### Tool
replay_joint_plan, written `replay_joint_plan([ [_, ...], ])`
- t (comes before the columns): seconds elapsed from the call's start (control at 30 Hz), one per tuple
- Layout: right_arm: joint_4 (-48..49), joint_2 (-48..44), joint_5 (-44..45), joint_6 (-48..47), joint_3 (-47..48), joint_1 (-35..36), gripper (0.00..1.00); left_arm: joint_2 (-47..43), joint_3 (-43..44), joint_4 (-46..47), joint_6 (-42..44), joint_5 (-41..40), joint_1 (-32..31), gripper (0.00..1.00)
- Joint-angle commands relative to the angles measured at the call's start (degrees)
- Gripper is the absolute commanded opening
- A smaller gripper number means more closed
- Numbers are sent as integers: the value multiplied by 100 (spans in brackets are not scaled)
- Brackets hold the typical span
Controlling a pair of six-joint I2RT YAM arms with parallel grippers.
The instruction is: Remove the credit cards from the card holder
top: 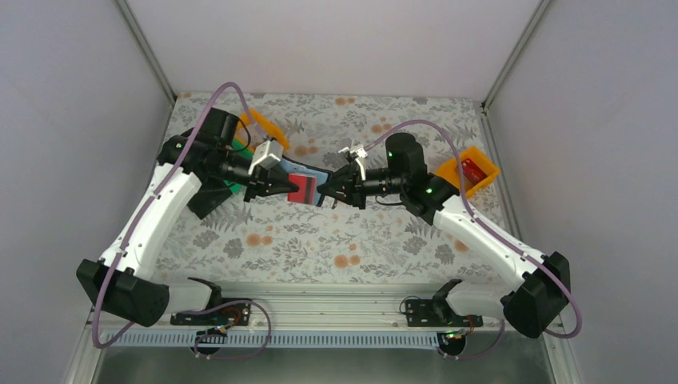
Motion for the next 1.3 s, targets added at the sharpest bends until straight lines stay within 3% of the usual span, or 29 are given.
replay_joint_plan([
  [0.0, 177, -47, -53, -47, 70, -31, 9, -21, 47, -51, 269, 334, 15, 2],
  [0.07, 153, -75, -49, -79, 88, -31, 4, 4, 85, -156, 351, 278, 22, 7],
  [0.13, 131, -133, -86, -147, 92, -44, 4, 37, 155, -428, 597, 262, 74, 28],
  [0.2, 91, -175, -80, -200, 101, -56, 4, 53, 198, -658, 832, 340, 185, 31],
  [0.37, 45, -116, -198, -255, 167, -75, 4, 103, 97, -757, 1038, 474, 252, 19],
  [0.5, -20, -80, -260, -273, 211, -83, 4, 264, 229, -1001, 1262, 534, 251, 4],
  [0.87, -208, -132, -239, -378, 147, -198, 4, 229, 245, -1103, 1324, 308, 389, 3],
  [1.0, -228, -127, -298, -367, 142, -236, 4, 229, 233, -1104, 1321, 283, 385, 8],
  [1.27, -383, -162, -278, -388, 191, -285, 4, 255, 304, -1104, 1315, 330, 444, 2],
])
